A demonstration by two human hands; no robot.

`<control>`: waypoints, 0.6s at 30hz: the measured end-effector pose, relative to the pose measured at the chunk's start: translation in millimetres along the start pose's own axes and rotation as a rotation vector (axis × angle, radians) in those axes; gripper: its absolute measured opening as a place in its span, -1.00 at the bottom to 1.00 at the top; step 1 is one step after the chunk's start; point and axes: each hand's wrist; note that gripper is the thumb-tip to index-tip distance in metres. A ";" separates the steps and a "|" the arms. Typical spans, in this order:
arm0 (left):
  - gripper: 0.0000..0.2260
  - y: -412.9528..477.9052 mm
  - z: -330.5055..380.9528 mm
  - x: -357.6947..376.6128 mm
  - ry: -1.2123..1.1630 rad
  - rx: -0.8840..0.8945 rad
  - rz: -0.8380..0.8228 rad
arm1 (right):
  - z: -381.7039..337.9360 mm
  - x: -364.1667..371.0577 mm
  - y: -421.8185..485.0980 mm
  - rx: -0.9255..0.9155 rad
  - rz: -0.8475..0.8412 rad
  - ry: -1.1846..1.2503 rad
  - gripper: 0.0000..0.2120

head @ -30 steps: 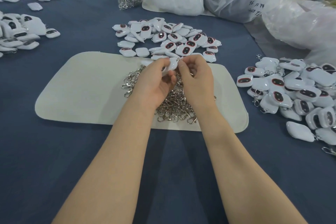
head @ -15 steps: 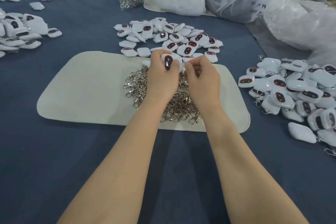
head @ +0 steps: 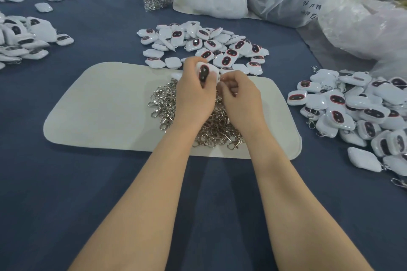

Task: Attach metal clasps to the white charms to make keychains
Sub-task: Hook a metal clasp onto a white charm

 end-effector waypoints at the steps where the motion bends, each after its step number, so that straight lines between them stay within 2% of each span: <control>1: -0.88 2.2 0.1 -0.5 -0.125 -0.118 0.026 | -0.2 0.8 0.3 0.002 -0.003 0.015 -0.88; 5: -0.95 7.1 2.3 -4.0 -0.621 -0.519 0.012 | -3.6 1.6 -0.3 0.029 0.020 0.108 -0.86; 7: -0.88 7.7 3.2 -6.7 -0.834 -0.646 -0.008 | -6.1 2.0 -0.7 0.052 0.031 0.190 -0.82; 10: -0.89 7.5 5.0 -10.7 -1.069 -0.766 0.003 | -8.9 1.6 -0.2 0.089 0.046 0.302 -0.82; 15: -0.90 7.8 4.6 -11.3 -1.102 -0.824 0.011 | -9.0 2.1 0.0 0.079 0.073 0.296 -0.80; 18: -0.90 7.8 4.4 -8.2 -0.936 -0.766 0.025 | -6.3 1.7 0.4 0.021 0.078 0.185 -0.80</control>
Point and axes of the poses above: each hand's wrist, its own y-axis towards the middle knuckle, its own x-axis out of the palm, z = x × y, and after that the axes turned 6 degrees about -y, right-handed
